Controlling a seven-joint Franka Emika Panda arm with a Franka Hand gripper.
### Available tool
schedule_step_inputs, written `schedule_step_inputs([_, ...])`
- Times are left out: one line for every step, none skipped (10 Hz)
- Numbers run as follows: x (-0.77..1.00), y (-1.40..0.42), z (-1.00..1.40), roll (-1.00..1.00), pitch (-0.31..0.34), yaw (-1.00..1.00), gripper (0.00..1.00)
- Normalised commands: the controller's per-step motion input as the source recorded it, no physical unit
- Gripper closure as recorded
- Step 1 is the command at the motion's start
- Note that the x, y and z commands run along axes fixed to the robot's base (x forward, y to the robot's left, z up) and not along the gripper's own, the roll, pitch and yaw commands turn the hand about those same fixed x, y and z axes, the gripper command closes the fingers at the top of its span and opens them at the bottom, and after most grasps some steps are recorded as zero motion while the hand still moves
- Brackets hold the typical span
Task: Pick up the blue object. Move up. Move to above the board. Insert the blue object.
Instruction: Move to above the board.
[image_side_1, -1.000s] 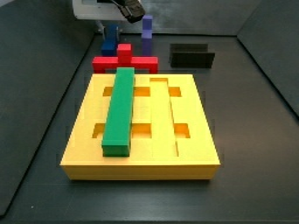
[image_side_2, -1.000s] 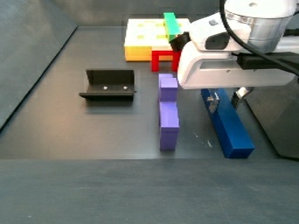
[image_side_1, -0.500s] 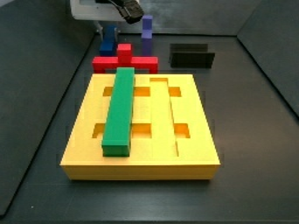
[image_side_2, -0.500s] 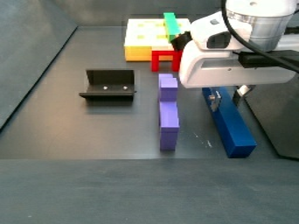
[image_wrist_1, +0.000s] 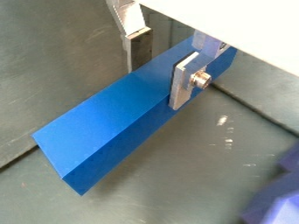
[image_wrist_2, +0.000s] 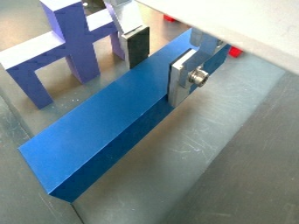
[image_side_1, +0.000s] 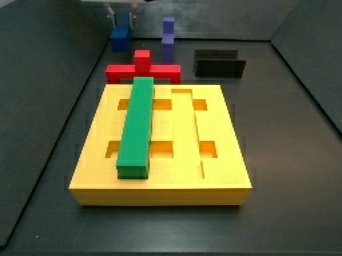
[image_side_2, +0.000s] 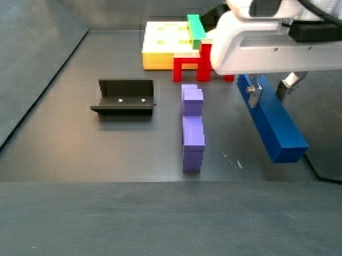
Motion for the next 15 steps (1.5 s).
schedule_step_inputs([-0.02, -0.01, 1.4, -0.01, 0.043, 0.0, 1.0])
schedule_step_inputs([-0.05, -0.01, 1.4, 0.01, 0.055, -0.01, 1.0])
schedule_step_inputs([-0.03, 0.0, 1.4, 0.05, 0.037, 0.0, 1.0])
schedule_step_inputs([0.01, 0.0, 1.4, 0.01, 0.062, 0.0, 1.0])
schedule_step_inputs([0.0, 0.01, 1.4, -0.01, 0.088, 0.0, 1.0])
schedule_step_inputs([-0.01, 0.0, 1.4, 0.0, 0.081, -0.01, 1.0])
schedule_step_inputs([0.02, 0.01, 0.43, 0.01, 0.06, 0.0, 1.0])
schedule_step_inputs([0.03, 0.01, 0.22, 0.0, 0.063, 0.0, 1.0])
schedule_step_inputs([0.53, -1.4, 0.15, 0.06, 0.15, -0.29, 1.0])
schedule_step_inputs([0.52, -1.4, 0.15, 0.07, 0.161, -0.25, 1.0])
schedule_step_inputs([0.53, -1.4, 0.15, 0.06, 0.169, -0.12, 1.0])
schedule_step_inputs([0.55, -1.4, 0.16, -0.04, 0.16, -0.05, 1.0])
schedule_step_inputs([0.56, -1.4, 0.16, -0.05, 0.16, -0.03, 1.0])
schedule_step_inputs([0.57, -1.4, 0.16, 0.01, 0.168, -0.01, 1.0])
schedule_step_inputs([0.58, -1.4, 0.17, 0.0, 0.167, 0.0, 1.0])
